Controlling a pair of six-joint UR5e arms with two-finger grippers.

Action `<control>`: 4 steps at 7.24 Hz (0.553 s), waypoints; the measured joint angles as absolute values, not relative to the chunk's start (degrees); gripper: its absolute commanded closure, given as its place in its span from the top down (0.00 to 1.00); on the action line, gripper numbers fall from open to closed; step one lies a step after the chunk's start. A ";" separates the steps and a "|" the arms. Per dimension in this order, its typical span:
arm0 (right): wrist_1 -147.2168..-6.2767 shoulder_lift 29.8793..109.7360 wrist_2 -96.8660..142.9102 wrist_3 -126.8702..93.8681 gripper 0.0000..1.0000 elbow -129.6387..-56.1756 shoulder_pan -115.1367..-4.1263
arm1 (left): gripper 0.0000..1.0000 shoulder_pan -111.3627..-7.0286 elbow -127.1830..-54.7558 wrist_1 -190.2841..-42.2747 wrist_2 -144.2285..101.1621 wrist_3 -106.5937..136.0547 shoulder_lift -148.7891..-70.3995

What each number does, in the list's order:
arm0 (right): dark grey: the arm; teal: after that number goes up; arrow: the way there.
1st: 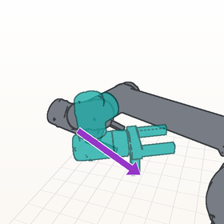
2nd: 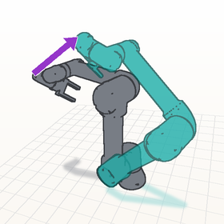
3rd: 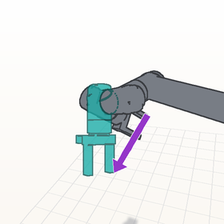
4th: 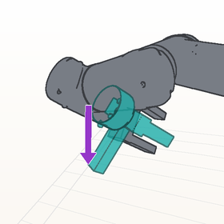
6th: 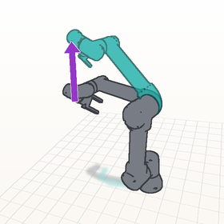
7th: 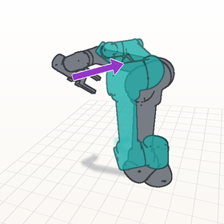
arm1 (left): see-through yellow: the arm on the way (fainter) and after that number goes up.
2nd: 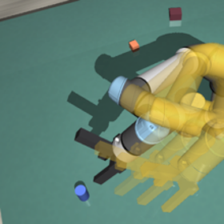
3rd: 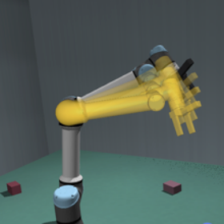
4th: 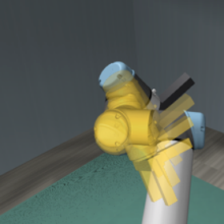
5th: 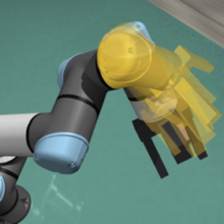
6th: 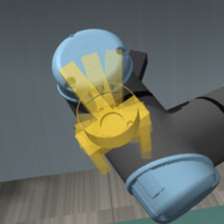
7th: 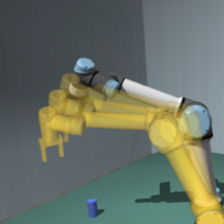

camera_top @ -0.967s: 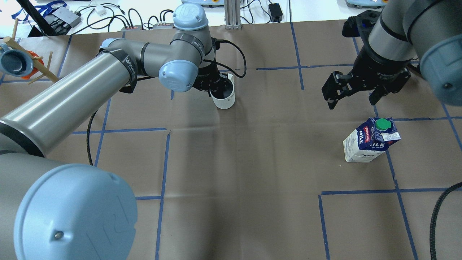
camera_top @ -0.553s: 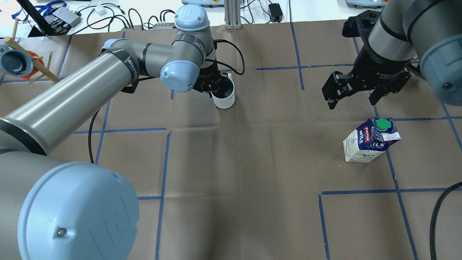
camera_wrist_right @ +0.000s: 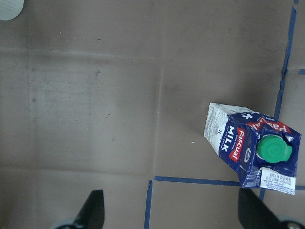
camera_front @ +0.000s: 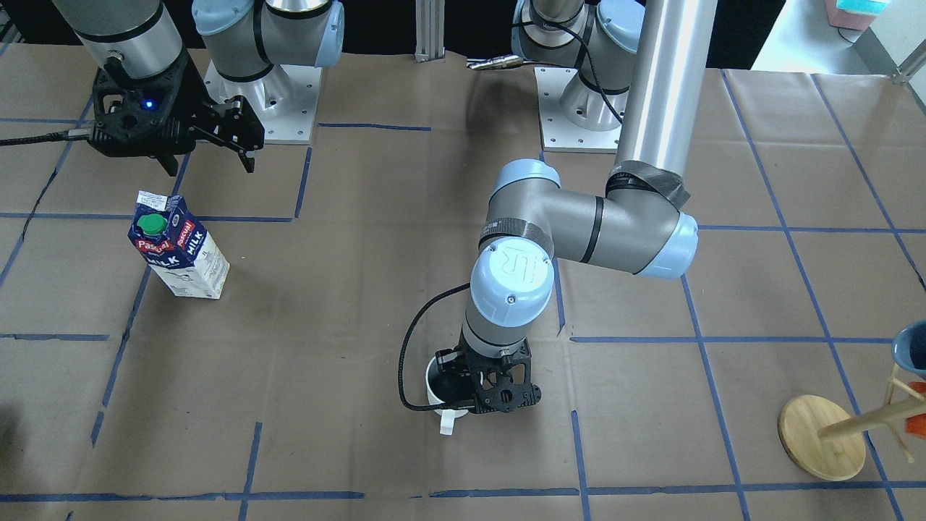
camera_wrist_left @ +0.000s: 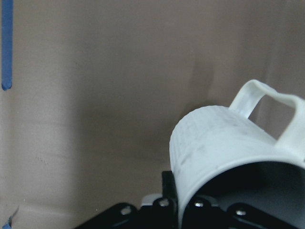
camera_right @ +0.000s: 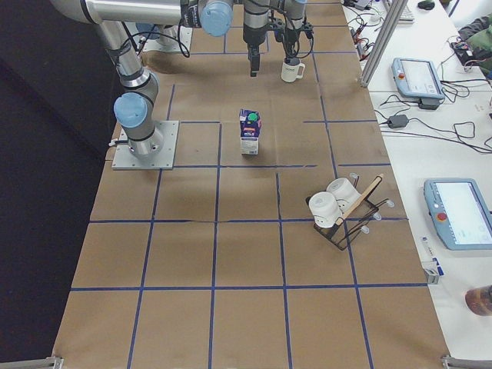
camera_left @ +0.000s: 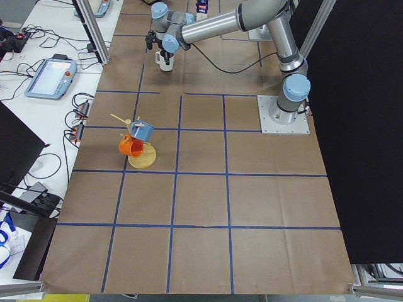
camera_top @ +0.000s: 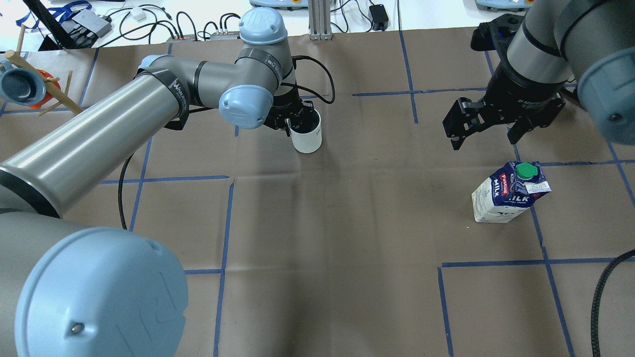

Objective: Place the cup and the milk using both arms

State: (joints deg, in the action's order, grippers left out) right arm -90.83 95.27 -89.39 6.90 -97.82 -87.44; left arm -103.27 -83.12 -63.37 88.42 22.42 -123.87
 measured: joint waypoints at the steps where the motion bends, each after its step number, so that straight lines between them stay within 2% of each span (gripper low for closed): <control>1: -90.82 95.27 -89.37 6.87 1.00 -97.82 -87.40 | 0.83 -103.23 -83.15 -63.37 88.42 22.47 -123.81; 2: -90.87 95.27 -89.35 7.00 1.00 -97.81 -87.27 | 0.96 -103.15 -83.18 -63.47 88.44 22.49 -123.49; 4: -91.03 95.28 -89.43 7.89 1.00 -97.75 -85.06 | 0.99 -103.02 -83.35 -66.84 88.52 22.33 -120.30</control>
State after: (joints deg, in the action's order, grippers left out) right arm -91.03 95.28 -89.43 7.89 -97.75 -85.06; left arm -103.02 -83.35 -66.84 88.52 22.33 -120.30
